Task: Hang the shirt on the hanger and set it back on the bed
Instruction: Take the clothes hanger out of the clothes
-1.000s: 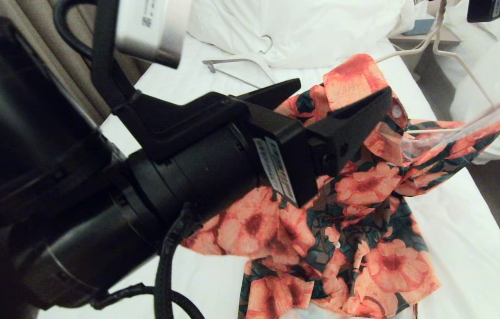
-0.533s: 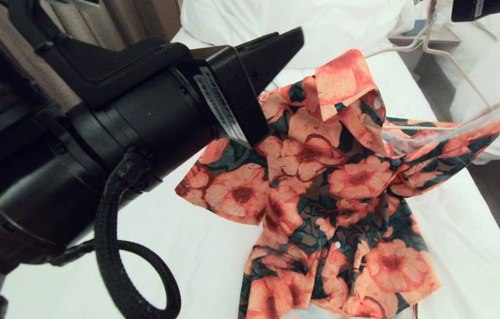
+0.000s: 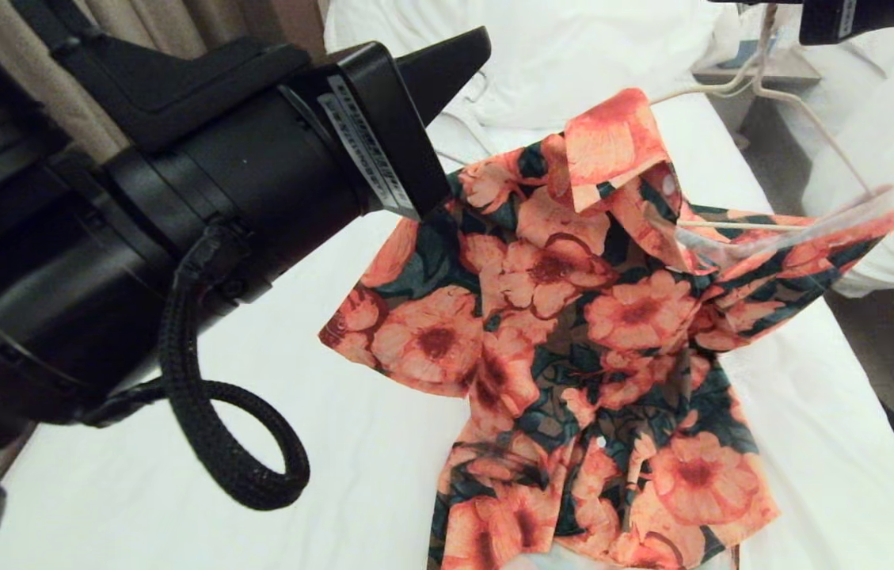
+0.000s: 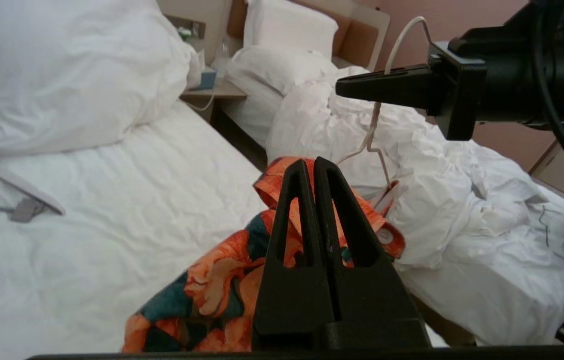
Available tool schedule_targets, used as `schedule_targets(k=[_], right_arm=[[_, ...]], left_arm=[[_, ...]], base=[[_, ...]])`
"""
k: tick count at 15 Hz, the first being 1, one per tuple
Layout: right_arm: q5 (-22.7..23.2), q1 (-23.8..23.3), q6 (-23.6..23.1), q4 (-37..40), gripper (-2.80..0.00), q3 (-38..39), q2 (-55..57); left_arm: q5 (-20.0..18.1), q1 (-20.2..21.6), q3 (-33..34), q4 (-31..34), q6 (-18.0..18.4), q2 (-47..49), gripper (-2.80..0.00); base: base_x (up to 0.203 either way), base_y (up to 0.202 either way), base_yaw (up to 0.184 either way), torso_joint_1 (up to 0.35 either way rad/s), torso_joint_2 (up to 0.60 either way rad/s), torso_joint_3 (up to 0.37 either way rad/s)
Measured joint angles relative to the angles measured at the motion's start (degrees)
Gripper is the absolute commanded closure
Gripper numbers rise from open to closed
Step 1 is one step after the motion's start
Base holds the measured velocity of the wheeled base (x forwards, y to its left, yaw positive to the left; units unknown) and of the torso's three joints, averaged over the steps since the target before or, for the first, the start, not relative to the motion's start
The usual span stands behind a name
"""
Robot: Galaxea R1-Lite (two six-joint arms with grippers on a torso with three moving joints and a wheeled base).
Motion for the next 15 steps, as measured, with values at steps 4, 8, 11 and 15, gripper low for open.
schedule_targets(k=[4,8,11,15], right_arm=[[0.0,0.0,-1.0,0.0,0.0,-0.2,0.1],[0.0,0.0,-1.5,0.0,0.0,-0.3,0.3],[0.0,0.0,-1.7,-4.3,0.0,-0.8,1.2],[0.0,0.0,-1.7,-6.5,0.0,-1.1,2.3]], left_arm=[[0.1,0.3,0.0,0.0,0.1,-1.0,0.0],[0.2,0.4,-0.2,0.3,0.1,-2.1,0.0],[0.0,0.8,-0.3,0.5,0.1,-2.3,0.0],[0.0,0.9,-0.4,0.5,0.1,-2.3,0.0]], base=[[0.0,0.0,0.0,0.119,-0.47,-0.353],[0.0,0.0,0.0,0.162,-0.52,-0.363],[0.0,0.0,0.0,0.191,-0.55,-0.363],[0.0,0.0,0.0,0.218,-0.59,-0.367]])
